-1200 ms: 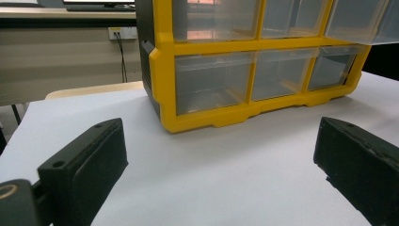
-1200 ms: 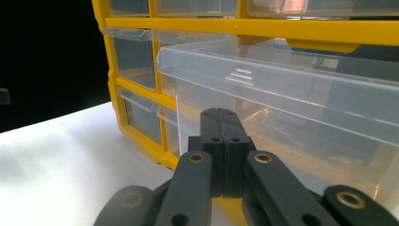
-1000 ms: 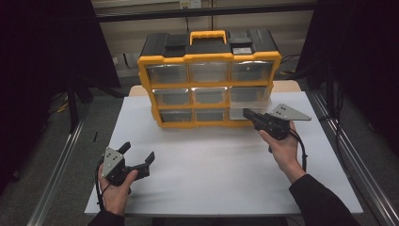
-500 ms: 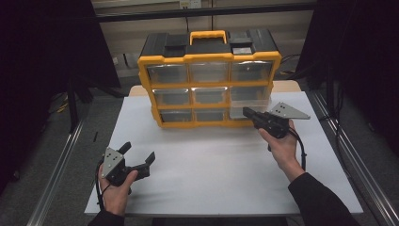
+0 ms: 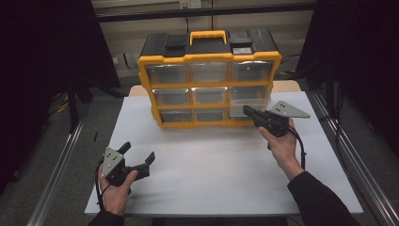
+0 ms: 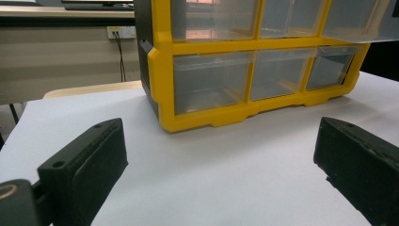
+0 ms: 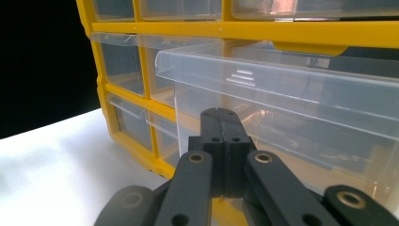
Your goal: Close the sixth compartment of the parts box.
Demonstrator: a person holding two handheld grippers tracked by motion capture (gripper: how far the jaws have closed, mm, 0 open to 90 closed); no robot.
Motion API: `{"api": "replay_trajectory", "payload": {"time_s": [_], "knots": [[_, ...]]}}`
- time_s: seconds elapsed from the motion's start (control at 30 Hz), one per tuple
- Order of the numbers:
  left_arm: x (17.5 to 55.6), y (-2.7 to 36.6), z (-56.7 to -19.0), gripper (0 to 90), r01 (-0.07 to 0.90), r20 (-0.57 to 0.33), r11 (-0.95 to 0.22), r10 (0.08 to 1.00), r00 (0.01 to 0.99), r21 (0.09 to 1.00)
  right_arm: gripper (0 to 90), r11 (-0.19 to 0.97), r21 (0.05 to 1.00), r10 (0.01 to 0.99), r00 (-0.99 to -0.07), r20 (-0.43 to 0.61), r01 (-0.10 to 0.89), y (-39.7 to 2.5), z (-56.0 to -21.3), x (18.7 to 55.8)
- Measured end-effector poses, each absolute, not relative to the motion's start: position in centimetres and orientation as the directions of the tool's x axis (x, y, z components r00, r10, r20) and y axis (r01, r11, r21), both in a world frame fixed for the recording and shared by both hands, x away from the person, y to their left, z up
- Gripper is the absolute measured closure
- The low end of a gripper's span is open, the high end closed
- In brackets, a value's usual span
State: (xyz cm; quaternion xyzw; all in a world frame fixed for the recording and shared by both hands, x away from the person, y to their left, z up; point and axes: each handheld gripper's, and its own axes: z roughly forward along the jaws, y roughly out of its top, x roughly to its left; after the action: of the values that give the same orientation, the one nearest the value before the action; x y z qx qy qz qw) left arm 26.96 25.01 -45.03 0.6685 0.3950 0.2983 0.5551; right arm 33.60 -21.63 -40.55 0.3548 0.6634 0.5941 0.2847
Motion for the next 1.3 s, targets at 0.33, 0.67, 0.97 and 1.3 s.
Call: {"api": "replay_trajectory", "payload": {"time_s": [0.33, 0.67, 0.97, 1.3], "knots": [[26.9, 25.0, -45.0, 3.1, 0.196, -0.045, -0.065, 0.859, 0.509, 0.978, 90.0, 0.043, 0.99, 0.808, -0.587, 0.044, 0.134, -21.7, -40.5, 34.0], [27.0, 25.0, -45.0, 3.1, 0.198, -0.039, -0.072, 0.861, 0.507, 0.978, 90.0, 0.041, 0.99, 0.815, -0.578, 0.047, 0.138, -21.7, -40.5, 34.4], [27.0, 25.0, -45.0, 3.1, 0.199, -0.038, -0.073, 0.862, 0.506, 0.977, 90.0, 0.034, 0.99, 0.822, -0.568, 0.05, 0.136, -21.7, -40.4, 34.7], [27.0, 25.0, -45.0, 3.1, 0.196, -0.039, -0.072, 0.86, 0.509, 0.978, 90.0, 0.037, 0.99, 0.825, -0.563, 0.047, 0.137, -21.7, -40.4, 35.0]]}}
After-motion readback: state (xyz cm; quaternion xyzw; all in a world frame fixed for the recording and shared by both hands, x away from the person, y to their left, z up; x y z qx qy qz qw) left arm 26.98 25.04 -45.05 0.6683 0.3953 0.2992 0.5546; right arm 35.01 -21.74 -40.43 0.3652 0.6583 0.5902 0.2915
